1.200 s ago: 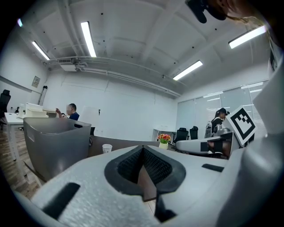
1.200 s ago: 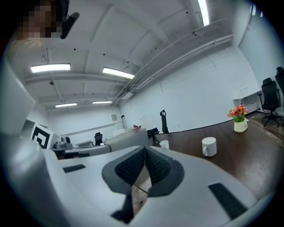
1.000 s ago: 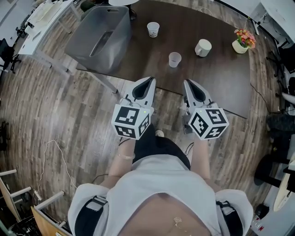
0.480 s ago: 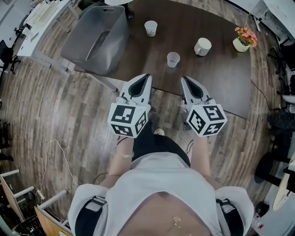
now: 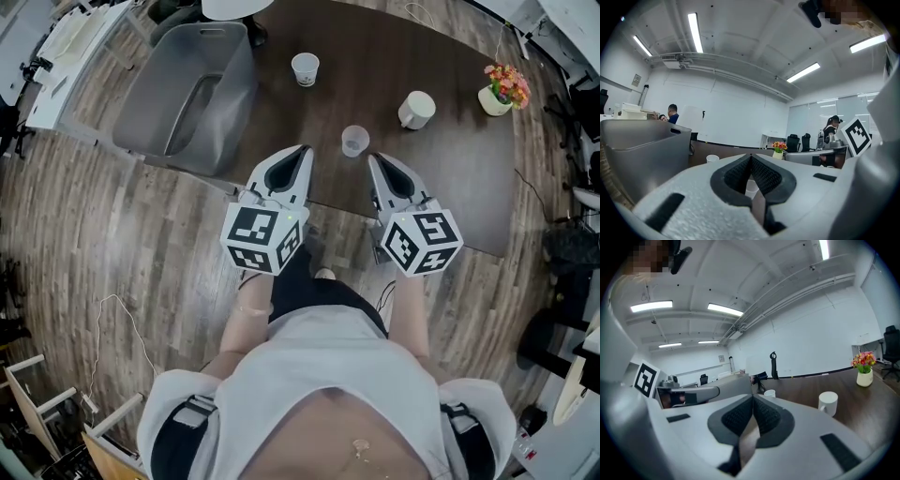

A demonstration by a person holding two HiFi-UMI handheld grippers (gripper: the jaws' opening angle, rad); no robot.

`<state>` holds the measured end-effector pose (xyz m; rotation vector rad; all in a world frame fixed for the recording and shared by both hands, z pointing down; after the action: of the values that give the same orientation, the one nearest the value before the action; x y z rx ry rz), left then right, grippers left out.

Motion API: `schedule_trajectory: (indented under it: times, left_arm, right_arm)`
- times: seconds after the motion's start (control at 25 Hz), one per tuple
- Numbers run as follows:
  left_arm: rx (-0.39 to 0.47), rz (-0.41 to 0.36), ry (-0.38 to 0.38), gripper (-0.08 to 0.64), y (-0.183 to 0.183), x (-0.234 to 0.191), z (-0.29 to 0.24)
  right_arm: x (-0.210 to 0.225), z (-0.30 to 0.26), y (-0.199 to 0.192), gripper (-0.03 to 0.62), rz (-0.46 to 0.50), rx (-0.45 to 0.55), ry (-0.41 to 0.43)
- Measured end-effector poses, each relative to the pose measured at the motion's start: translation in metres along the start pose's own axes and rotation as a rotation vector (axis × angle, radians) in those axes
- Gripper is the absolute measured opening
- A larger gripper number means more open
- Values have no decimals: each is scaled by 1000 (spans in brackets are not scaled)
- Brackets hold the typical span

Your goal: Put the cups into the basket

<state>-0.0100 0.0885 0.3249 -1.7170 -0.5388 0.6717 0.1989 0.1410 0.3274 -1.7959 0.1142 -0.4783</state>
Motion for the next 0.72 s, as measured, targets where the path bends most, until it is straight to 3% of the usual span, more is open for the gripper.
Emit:
schedule_trajectory:
  times: [0.72]
  left_arm:
    - [8,-72,-237,9,53,-88,-122]
  right_arm:
    - [31,-115,47,14,11,58,-140]
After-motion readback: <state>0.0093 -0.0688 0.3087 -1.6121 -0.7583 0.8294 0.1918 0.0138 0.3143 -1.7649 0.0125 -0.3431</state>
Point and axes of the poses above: the fingertips, and each gripper's own axes: z backward along the fingers, x to its right, y out of its top, the point moved 10 cm from there along z, backward along the fingers, and after that the axes turned 2 degrees about y, right-handed, at the moved point
